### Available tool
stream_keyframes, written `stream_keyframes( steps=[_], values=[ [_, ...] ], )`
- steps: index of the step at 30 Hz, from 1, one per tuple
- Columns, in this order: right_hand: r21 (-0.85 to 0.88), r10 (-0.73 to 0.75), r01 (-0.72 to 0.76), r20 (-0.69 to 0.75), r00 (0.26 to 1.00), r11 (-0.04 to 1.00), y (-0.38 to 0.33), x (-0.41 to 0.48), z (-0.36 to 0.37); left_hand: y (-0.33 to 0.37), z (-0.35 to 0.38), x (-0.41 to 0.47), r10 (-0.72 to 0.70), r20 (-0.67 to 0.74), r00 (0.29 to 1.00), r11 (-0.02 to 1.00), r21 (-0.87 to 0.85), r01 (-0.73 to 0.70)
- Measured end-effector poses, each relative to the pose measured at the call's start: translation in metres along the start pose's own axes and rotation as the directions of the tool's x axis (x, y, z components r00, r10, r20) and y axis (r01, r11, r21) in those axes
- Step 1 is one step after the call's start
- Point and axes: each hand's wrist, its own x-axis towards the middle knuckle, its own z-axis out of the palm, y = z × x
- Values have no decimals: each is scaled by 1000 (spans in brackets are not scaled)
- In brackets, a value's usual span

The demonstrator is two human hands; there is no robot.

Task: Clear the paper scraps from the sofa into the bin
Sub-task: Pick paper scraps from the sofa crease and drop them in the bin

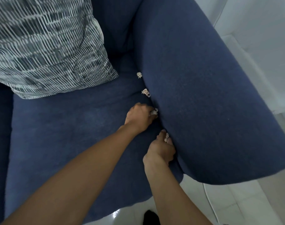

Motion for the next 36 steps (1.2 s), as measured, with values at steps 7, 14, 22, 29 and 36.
stream_keyframes(
  steps=[7, 14, 22, 29, 36],
  values=[
    [94, -103, 89, 148, 984, 992, -21, -39, -43, 1, -52, -39, -4, -92, 996, 1000, -27, 2],
    [-50, -378, 398, 223, 898, 916, -49, -94, -112, 34, -124, -94, 82, -154, 985, 996, -27, -87],
    [-155, -561, 588, 187, 807, 794, -65, -132, -206, 98, -167, -146, 196, -164, 967, 977, -46, -206],
    [-274, -596, 605, 126, 793, 747, -53, -112, -295, 161, -134, -176, 284, -85, 955, 954, -77, -291],
    [-329, -508, 490, 34, 861, 807, -8, -56, -396, 224, -57, -204, 384, 39, 922, 922, -73, -381]
  ],
)
